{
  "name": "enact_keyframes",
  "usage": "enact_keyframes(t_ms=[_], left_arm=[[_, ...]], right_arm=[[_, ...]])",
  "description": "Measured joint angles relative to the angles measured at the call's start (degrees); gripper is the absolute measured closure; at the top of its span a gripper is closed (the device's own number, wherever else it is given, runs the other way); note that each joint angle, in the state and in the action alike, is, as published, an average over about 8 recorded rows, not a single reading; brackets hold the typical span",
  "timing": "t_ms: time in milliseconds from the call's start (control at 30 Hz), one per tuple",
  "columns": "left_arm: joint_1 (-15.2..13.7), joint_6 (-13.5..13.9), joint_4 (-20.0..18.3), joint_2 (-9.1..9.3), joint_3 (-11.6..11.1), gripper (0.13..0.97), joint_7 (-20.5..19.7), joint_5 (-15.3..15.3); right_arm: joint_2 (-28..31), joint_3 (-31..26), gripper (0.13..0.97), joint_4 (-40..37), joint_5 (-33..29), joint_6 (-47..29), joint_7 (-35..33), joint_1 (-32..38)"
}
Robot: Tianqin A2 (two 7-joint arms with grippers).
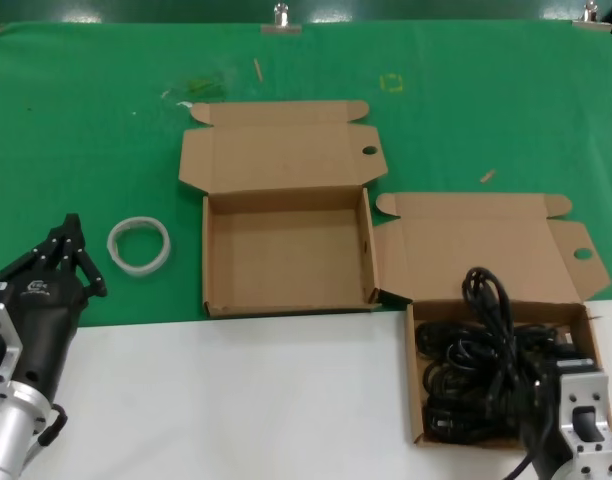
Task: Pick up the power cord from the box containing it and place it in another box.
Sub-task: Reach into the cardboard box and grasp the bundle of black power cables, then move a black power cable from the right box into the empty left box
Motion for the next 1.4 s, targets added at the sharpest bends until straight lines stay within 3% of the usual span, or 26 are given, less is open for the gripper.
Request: enact_keyframes(t_ms=[300,500,733,1033,1233,1400], left_arm=[[0.0,0.0,0.0,0.0,0.0,0.957,0.0,0.0],[0.0,0.0,0.0,0.0,0.0,0.957,0.0,0.0],[0.0,0.0,0.0,0.0,0.0,0.957,0.0,0.0],[0.0,0.0,0.0,0.0,0.0,0.957,0.0,0.0],[0.0,0.0,0.0,0.0,0.0,0.957,0.0,0.0],[0.0,0.0,0.0,0.0,0.0,0.957,0.0,0.0]], right_arm=[[0.7,0.4,0.904,10.2,0.4,6.7,-5.8,1.4],[0.9,-1.4,0.906,10.5,2.9,4.9,-9.5,9.9],[0.1,-10.7,0.906,-2.4,9.0,-6.4,-9.4,26.6],[-3.0,-29.4,0.906,-24.3,11.5,-22.3,6.0,45.4],[-5.3,-36.0,0.906,-34.9,11.8,-29.0,11.8,51.6],[-5.6,-38.0,0.889,-37.2,11.8,-30.7,13.0,52.9]])
